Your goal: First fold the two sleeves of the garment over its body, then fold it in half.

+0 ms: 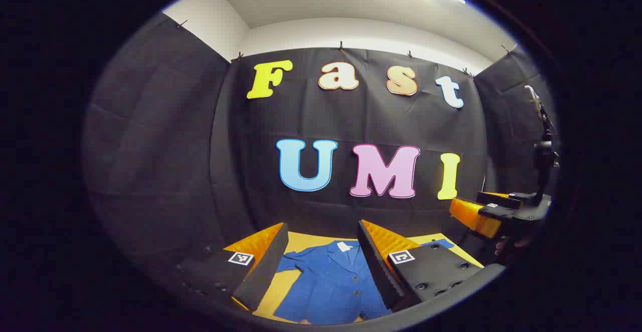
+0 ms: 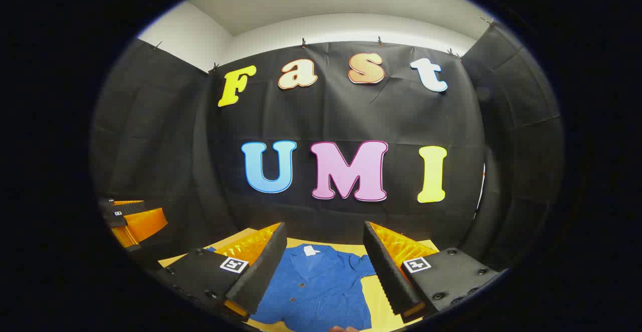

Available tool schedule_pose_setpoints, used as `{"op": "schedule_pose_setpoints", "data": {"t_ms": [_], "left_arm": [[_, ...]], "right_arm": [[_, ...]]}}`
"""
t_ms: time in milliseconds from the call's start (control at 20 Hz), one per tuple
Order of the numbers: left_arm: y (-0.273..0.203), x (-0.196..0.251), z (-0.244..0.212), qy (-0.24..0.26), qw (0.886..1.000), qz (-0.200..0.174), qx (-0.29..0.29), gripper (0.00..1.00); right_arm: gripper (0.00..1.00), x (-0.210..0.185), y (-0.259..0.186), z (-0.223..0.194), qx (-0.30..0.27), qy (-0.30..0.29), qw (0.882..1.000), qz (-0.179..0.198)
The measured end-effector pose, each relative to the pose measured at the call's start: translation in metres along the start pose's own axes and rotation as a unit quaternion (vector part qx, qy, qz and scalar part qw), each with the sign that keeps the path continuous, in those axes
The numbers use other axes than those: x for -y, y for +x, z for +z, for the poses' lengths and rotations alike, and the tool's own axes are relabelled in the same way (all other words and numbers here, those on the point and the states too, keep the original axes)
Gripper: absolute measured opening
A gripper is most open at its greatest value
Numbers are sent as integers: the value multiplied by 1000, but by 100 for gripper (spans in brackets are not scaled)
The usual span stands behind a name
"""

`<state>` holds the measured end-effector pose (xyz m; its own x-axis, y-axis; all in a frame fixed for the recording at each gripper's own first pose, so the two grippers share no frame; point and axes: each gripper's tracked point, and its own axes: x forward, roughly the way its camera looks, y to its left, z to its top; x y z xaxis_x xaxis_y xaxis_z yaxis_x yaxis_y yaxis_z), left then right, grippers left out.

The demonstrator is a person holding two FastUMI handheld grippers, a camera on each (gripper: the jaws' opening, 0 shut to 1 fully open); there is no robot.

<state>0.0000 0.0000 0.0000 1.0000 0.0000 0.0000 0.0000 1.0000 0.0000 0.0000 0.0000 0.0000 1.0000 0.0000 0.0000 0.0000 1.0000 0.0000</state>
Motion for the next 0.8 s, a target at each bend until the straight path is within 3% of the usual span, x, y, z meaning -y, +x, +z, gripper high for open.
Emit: {"op": "schedule_pose_setpoints", "data": {"t_ms": [550, 600, 800], "left_arm": [[1, 15, 6, 1, 1000, -7, 8, 80], [1, 14, 7, -1, 1000, -6, 9, 80], [1, 17, 6, -4, 1000, -8, 13, 80]], "right_arm": [[91, 11, -3, 3, 5, -9, 1000, -8], [96, 10, -3, 1, 3, -9, 1000, -7], [91, 14, -5, 7, 8, -14, 1000, -11]]}}
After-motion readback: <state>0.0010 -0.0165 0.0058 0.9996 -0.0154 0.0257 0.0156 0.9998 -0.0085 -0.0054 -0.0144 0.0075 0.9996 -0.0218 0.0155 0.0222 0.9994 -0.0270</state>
